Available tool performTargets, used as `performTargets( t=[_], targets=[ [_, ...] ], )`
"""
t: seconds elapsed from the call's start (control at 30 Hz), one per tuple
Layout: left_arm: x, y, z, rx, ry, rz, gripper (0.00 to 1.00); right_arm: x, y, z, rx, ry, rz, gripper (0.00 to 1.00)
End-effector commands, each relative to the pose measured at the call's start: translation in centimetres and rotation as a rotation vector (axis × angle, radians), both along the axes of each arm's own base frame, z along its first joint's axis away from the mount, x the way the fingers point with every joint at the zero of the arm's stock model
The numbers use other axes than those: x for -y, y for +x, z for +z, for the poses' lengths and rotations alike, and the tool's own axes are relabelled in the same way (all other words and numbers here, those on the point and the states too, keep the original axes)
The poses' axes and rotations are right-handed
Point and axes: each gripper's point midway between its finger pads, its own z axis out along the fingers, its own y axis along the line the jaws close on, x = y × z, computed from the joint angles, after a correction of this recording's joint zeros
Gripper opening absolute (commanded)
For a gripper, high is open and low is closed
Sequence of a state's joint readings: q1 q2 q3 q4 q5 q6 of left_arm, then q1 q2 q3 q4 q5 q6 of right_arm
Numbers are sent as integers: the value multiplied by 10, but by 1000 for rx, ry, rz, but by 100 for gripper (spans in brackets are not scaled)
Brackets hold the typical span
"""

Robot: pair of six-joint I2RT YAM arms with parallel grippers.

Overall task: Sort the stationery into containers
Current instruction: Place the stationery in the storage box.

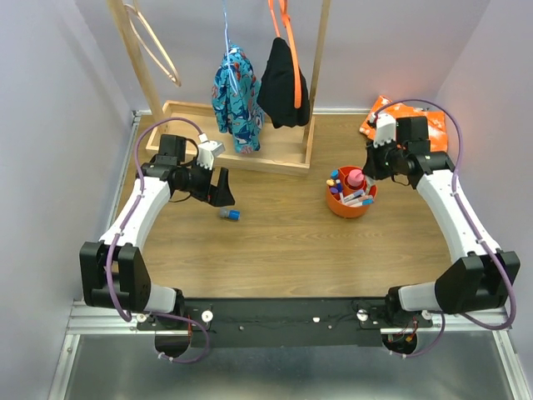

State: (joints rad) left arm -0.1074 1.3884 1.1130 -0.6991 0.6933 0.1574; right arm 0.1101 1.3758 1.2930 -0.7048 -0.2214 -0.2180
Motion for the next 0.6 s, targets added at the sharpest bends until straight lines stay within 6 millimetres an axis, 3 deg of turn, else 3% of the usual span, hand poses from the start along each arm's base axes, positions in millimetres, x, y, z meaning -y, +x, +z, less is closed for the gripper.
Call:
performTargets(
  t=[0.0,0.3,0.57],
  targets=[
    [3,5,7,7,-8,-14,99,11,-12,-17,-30,-17,-23,2],
    [2,1,5,-5,-4,-15,99,35,-6,-46,-91,22,-115,2],
    [1,-2,0,-13,4,-10,99,29,12,-50,-97,49,-102,2]
  ],
)
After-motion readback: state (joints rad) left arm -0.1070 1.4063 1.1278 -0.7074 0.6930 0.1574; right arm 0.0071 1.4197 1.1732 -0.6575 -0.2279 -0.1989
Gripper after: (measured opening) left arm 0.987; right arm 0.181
